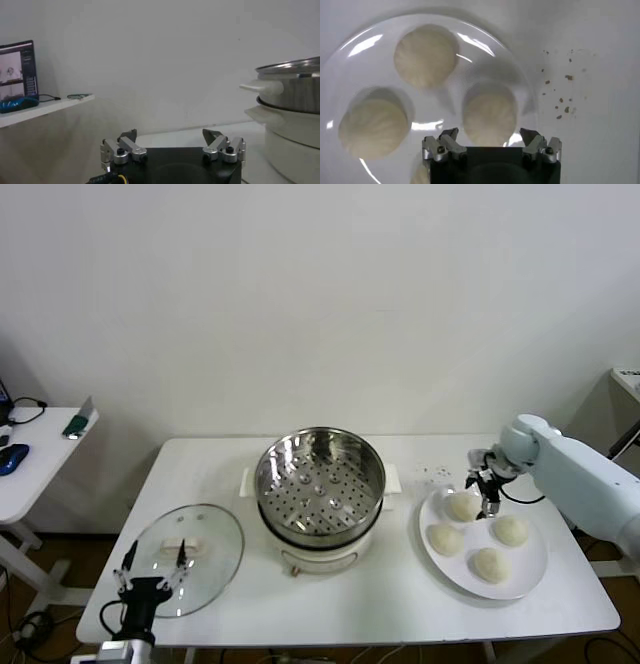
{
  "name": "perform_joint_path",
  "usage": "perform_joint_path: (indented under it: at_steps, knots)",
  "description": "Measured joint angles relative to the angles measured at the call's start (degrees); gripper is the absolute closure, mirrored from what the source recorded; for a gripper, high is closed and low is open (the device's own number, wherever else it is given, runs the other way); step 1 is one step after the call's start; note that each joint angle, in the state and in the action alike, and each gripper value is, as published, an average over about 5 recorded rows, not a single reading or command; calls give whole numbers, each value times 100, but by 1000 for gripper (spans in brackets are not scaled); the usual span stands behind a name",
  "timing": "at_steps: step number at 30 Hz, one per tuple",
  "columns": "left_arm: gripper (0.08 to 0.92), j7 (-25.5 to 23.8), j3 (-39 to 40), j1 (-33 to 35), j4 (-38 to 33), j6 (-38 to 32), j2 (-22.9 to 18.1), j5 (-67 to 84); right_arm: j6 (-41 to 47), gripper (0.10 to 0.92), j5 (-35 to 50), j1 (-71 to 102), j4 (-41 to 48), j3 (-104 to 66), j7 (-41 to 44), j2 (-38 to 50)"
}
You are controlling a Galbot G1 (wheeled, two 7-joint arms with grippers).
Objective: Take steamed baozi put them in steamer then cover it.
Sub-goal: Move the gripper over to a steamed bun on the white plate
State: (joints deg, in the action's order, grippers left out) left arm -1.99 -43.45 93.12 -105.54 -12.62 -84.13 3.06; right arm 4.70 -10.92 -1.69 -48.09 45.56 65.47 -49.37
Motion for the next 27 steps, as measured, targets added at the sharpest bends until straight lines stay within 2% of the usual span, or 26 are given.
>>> perform_joint_path:
  at_steps: [12,20,27]
  knots:
    - [177,7,-20,-23,-21,27,-1,-1,-86,203,-111,0,291,76,6,-268]
    - [177,13,-39,-21,-19,29,6,1,-144,307,-164,-11,353,93,20,-325]
    - [177,19,-57,0,-19,25,20,29,-220,337,-166,-70,311,129,24,-294]
